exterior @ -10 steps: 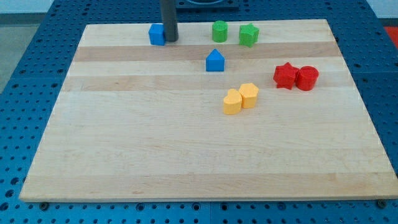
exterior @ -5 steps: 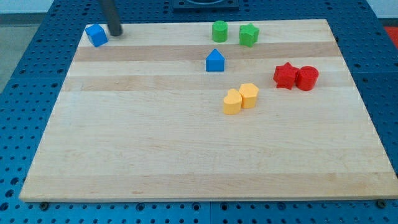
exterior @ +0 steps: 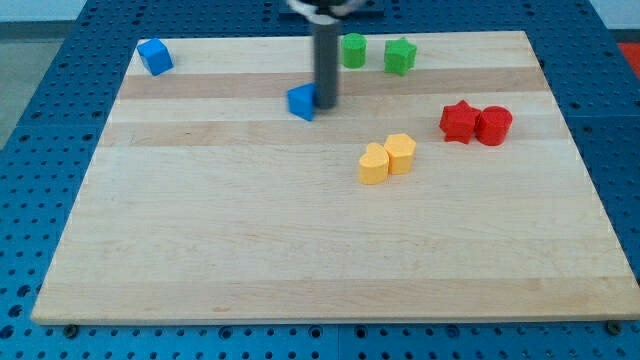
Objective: Move the blue blocks to the top left corner
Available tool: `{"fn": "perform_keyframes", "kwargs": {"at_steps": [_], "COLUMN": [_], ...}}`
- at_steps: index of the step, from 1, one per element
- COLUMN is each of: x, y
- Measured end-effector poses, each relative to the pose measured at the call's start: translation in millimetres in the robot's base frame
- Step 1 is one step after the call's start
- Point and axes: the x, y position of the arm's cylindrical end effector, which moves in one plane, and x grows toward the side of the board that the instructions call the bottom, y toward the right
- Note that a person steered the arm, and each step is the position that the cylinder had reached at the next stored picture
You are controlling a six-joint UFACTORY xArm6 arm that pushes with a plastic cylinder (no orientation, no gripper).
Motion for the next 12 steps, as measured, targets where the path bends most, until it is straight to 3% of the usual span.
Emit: {"fn": "perform_keyframes", "kwargs": {"at_steps": [1, 2, 3, 4, 5, 6, 7, 10, 11, 12], "x": [-9.5, 0.0, 31.9, 15.3, 7.6, 71.3, 95.9, -30.6, -33.7, 13.7], "y": [-89.0, -65.5, -81.8, -134.7, -151.6, -113.6, -128.3, -184.5, -192.3, -189.1]}}
